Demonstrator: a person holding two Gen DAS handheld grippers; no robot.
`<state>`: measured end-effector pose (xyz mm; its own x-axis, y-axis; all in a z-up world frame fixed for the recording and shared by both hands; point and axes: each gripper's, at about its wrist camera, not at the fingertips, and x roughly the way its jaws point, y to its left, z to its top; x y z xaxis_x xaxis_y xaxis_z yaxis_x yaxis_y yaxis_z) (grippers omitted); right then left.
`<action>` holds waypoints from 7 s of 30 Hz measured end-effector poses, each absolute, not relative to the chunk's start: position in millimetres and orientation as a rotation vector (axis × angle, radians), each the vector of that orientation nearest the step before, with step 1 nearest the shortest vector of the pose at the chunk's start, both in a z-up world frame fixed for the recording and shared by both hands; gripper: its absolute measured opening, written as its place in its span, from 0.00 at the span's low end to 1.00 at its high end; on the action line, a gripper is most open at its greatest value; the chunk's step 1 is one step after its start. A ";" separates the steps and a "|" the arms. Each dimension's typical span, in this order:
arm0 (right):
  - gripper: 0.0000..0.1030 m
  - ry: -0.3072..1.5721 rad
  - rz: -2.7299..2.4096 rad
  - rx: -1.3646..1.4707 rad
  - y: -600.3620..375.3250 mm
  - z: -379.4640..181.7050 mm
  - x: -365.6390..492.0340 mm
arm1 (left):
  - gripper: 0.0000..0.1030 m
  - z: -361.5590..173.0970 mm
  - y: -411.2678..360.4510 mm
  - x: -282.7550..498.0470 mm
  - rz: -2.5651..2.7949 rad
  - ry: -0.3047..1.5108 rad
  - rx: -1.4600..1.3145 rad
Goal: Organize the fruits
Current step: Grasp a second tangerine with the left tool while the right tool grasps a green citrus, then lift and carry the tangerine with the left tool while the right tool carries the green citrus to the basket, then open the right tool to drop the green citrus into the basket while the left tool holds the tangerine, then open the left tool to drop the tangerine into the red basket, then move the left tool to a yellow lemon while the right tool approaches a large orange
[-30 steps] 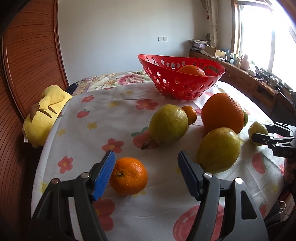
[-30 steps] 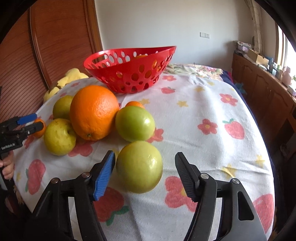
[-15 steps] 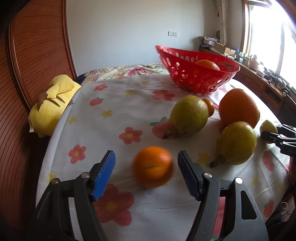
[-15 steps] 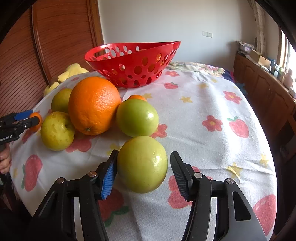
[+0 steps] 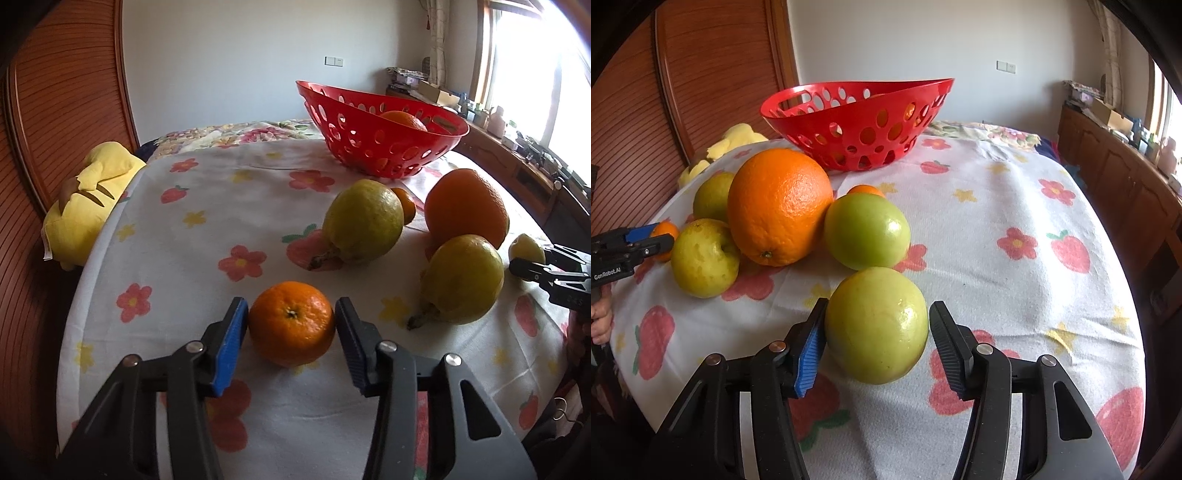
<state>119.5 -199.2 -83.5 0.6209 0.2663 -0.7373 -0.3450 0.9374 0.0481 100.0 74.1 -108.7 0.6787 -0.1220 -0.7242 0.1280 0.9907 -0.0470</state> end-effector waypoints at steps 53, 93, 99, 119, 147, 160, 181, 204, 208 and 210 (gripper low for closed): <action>0.49 0.835 0.373 -0.080 -201.8 -84.2 119.0 | 0.43 -22.5 1.5 106.6 -0.303 0.624 0.060; 0.49 0.622 0.520 -0.143 -180.1 33.0 237.5 | 0.44 -20.3 -13.0 245.6 -0.318 0.627 0.093; 0.49 0.656 0.565 -0.159 -168.2 20.0 259.4 | 0.44 -28.3 -14.0 265.4 -0.317 0.648 0.109; 0.49 0.742 0.657 -0.183 -129.9 -14.8 278.7 | 0.44 -40.0 -17.4 282.7 -0.320 0.679 0.126; 0.50 0.693 0.610 -0.131 -152.5 -8.1 257.8 | 0.46 -33.1 -19.0 282.4 -0.305 0.665 0.114; 0.50 0.672 0.583 -0.108 -159.5 -1.6 230.6 | 0.52 -20.7 -7.0 246.7 -0.297 0.637 0.098; 0.57 0.710 0.507 -0.049 -148.4 -25.9 167.5 | 0.56 -44.5 35.3 172.4 -0.298 0.661 0.058; 0.76 0.770 0.515 0.007 -131.4 -50.8 170.9 | 0.58 -68.5 50.4 141.4 -0.278 0.737 0.056; 0.78 0.773 0.509 -0.012 -126.2 -54.7 170.7 | 0.58 -70.7 50.5 140.7 -0.282 0.744 0.054; 0.80 0.770 0.501 -0.026 -123.0 -55.3 169.9 | 0.58 -71.0 50.6 141.1 -0.282 0.744 0.056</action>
